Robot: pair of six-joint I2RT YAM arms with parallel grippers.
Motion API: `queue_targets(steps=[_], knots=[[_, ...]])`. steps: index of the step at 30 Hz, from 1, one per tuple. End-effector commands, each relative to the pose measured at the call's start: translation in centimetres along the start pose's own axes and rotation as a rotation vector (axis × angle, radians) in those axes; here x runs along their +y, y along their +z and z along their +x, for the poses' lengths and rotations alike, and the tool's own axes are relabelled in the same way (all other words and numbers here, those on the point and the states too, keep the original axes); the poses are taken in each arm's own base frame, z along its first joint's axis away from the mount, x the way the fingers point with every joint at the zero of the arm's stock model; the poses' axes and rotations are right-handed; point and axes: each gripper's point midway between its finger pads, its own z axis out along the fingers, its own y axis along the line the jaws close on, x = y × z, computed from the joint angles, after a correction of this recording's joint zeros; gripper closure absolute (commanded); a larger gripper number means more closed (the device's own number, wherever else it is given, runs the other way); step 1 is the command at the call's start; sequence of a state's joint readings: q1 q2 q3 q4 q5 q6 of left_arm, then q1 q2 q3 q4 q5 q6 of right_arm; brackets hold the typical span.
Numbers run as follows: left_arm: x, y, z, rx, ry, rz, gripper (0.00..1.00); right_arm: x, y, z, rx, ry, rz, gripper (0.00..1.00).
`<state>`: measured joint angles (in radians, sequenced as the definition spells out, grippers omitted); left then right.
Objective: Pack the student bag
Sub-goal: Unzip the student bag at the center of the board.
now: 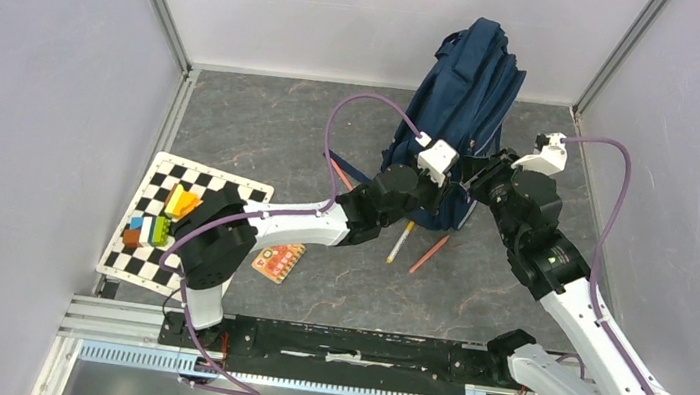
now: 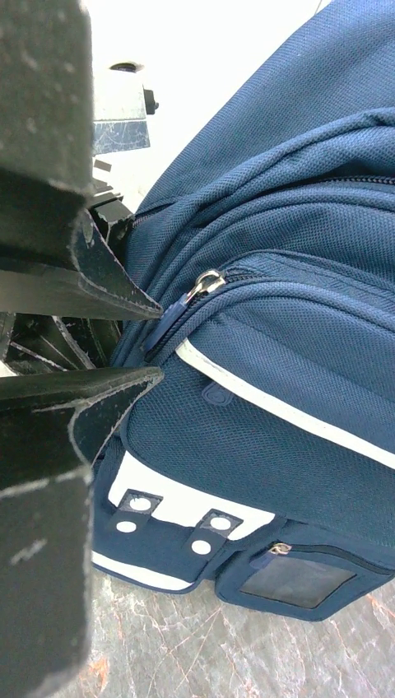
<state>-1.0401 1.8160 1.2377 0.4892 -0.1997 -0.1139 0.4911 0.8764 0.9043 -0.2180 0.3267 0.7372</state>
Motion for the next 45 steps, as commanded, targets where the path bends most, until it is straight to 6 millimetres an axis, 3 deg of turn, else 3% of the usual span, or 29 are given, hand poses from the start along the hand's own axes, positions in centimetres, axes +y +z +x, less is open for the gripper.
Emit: queue_targets(steps=[1,10,24,33,45], knots=[[-2.8,-0.9,-1.3,-0.018,0.002,0.111,0.98,1.8,-0.3,-0.3,-0.001,0.065,-0.082,0.69],[-2.9,-0.9,-1.5,-0.021,-0.005,0.113,0.98,2.3,-0.7,-0.1,0.015,0.092,-0.111,0.69],[-3.0,-0.9,-1.3,-0.018,-0.012,0.118,0.98,0.7,-0.1,-1.7,-0.073,0.004,-0.027,0.65],[-3.1,-0.6,-1.1,-0.017,-0.017,0.121,0.98,1.9,0.2,-2.6,-0.114,0.022,-0.088,0.64],[-3.2,-0.6,-1.2,-0.016,-0.018,0.127,0.98,0.1,1.3,-1.8,-0.121,0.012,-0.011,0.63]])
